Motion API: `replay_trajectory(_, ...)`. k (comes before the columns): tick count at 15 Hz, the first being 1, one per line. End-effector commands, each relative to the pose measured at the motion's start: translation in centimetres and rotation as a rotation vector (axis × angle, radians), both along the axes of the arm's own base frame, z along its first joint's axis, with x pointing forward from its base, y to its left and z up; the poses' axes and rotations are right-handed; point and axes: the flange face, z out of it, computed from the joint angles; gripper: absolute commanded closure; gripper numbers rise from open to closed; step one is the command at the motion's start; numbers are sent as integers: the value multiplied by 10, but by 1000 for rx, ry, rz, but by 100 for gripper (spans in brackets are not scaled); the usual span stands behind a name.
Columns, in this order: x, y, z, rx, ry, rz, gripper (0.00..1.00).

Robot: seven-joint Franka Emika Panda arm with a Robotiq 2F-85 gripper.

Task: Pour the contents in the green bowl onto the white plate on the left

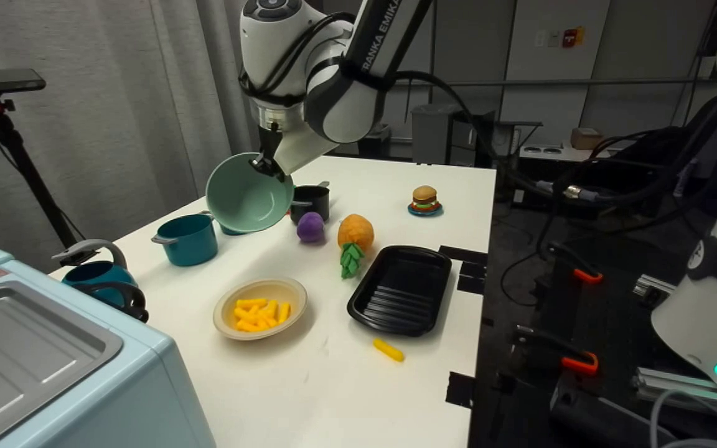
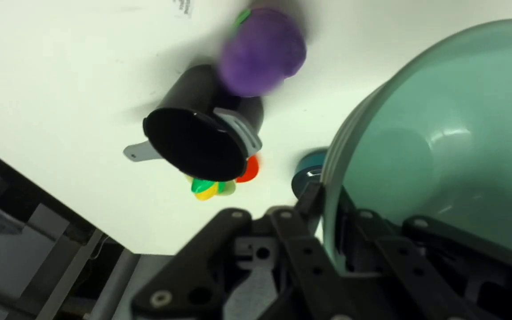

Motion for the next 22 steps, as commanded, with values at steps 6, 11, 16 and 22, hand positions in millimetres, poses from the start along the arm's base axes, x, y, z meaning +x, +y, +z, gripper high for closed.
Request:
replay_trajectory(6,32,-54,-5,249,230,-116,98)
replay_trajectory(11,39,-69,-4,346,371,-157,98)
replay_trajectory(16,43,-73,-2,349,442,-197,98)
replay_trajectory(22,64,-89,-60,357,474,-229,98)
